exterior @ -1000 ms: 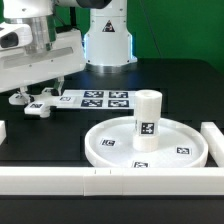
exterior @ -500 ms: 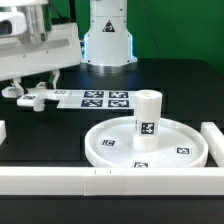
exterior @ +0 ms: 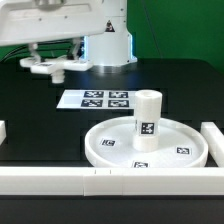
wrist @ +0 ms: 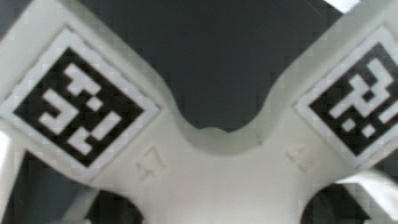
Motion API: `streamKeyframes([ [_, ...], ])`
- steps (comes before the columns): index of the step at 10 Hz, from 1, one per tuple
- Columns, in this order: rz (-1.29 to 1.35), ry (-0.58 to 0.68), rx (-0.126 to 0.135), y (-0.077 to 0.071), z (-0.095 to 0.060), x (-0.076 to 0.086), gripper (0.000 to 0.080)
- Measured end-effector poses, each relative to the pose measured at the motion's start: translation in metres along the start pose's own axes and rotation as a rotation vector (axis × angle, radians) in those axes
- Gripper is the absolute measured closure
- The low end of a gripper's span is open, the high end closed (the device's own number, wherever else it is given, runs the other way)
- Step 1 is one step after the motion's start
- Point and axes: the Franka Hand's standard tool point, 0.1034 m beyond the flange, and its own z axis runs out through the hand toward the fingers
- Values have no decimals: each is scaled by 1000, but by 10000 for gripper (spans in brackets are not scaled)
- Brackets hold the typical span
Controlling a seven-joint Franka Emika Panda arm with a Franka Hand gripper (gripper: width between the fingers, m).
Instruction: Assemble round table
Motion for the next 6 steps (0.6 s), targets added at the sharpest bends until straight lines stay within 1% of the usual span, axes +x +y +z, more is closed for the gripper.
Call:
streamKeyframes([
  [1,67,11,2,-26,-4,20,357],
  [2,114,14,2,-47,-4,34,357],
  [3,142,25,1,-64,-2,48,357],
  [4,112,61,12,-60,10,46,357],
  [5,155,29,22,-56,19,39,357],
  [6,146,36,20,-58,15,43,357],
])
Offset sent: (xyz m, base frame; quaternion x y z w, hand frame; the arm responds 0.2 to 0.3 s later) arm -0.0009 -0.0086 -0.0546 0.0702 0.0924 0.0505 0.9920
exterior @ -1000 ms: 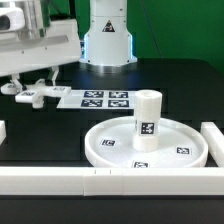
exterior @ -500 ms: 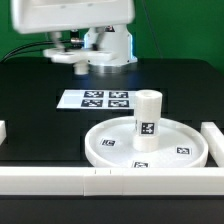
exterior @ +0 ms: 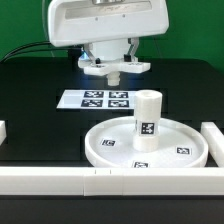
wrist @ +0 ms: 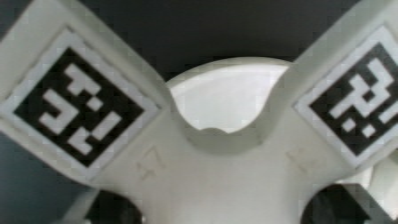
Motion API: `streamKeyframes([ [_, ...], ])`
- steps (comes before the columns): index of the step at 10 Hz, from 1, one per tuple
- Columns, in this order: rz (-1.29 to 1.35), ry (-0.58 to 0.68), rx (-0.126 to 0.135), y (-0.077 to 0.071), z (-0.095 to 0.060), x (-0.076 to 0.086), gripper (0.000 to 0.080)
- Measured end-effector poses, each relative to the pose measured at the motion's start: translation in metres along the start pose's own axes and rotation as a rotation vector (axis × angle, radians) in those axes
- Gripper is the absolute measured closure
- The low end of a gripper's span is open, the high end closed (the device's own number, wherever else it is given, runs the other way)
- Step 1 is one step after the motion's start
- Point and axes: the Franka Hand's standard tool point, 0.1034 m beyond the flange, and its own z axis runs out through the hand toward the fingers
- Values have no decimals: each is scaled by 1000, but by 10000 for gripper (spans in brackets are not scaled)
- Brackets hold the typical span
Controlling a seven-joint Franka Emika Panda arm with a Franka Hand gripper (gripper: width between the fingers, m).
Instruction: Assemble round table
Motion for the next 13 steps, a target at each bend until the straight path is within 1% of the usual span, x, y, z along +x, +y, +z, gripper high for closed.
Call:
streamKeyframes([
  [1,1,-6,2,-3,0,0,357],
  [2,-19,-46,11,-19,-4,8,356],
  [3,-64,-37,17,-34,-10,30,356],
  [4,-90,-34,20,-40,-11,46,356],
  [5,-120,-58,22,-43,-8,53,356],
  [7,-115,-58,21,-41,-7,50,356],
  [9,-117,-58,21,-41,-6,51,356],
  [10,-152,-46,10,-44,-9,66,356],
  [12,-180,-34,16,-49,-11,92,356],
  [13,-182,-35,17,-50,-8,93,356],
])
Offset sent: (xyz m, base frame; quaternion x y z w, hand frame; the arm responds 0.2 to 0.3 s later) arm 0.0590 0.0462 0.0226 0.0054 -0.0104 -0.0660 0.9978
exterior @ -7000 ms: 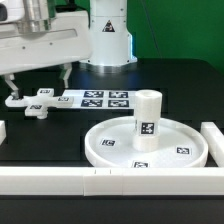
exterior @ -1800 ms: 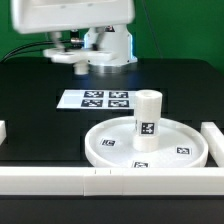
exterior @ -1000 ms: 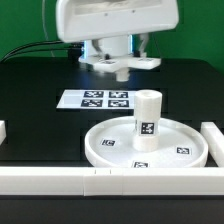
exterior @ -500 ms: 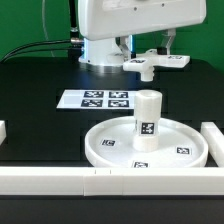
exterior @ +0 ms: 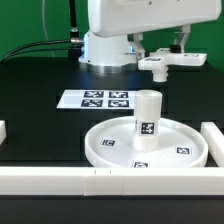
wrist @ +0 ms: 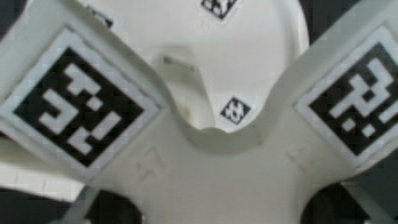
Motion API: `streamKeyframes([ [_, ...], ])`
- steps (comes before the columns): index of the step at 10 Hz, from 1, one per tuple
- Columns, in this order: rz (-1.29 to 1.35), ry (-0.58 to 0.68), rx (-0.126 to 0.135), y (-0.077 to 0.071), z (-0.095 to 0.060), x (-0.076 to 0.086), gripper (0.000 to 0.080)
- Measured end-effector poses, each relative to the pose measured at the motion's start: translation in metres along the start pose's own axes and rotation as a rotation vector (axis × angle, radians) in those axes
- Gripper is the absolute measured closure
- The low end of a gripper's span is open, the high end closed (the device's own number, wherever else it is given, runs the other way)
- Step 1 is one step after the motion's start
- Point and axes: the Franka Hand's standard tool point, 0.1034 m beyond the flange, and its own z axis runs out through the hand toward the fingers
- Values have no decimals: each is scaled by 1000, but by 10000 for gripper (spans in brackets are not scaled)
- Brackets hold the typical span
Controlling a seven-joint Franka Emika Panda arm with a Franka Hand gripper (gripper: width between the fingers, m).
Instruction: Assemble round table
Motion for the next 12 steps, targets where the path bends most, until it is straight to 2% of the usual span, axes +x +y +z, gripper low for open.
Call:
streamKeyframes([
  [4,-4,-17,9,10,15,-7,356],
  [12,12,-16,4,18,20,-16,356],
])
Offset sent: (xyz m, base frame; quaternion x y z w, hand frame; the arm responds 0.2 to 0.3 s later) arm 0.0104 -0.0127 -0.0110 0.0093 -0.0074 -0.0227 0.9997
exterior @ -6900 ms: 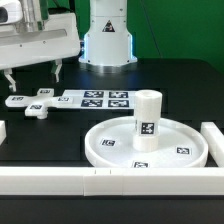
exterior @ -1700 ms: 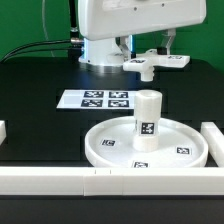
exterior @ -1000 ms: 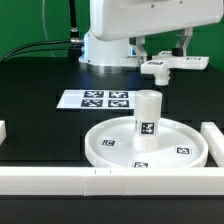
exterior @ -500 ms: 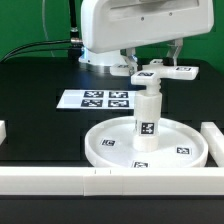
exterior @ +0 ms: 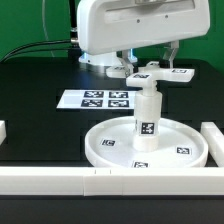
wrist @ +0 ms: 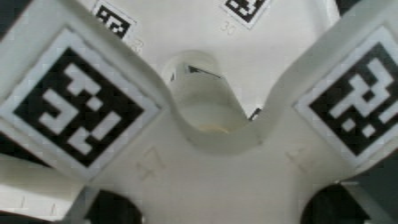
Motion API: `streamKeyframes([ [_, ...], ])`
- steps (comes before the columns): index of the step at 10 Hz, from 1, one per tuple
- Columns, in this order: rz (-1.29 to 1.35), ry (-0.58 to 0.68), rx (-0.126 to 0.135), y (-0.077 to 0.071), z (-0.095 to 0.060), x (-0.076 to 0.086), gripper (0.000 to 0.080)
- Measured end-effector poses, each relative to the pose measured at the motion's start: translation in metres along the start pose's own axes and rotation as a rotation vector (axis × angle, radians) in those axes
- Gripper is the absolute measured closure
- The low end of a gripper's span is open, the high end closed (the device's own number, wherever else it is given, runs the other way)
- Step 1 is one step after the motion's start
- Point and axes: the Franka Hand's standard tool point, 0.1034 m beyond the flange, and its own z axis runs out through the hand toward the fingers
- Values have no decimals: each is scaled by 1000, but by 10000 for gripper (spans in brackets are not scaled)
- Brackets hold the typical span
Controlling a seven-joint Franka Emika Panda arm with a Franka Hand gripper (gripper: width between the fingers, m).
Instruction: Assemble round table
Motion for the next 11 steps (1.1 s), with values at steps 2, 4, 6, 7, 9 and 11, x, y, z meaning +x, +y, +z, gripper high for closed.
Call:
streamKeyframes([
  [2,0,-3,1,0,2,-1,356],
  [4,0,-8,4,-1,5,-2,356],
  [6,1,-17,9,-2,12,-5,356],
  [7,0,-4,2,-1,12,-4,356],
  [9,1,8,-5,-1,12,-3,356],
  [11,2,9,-5,0,12,-3,356],
])
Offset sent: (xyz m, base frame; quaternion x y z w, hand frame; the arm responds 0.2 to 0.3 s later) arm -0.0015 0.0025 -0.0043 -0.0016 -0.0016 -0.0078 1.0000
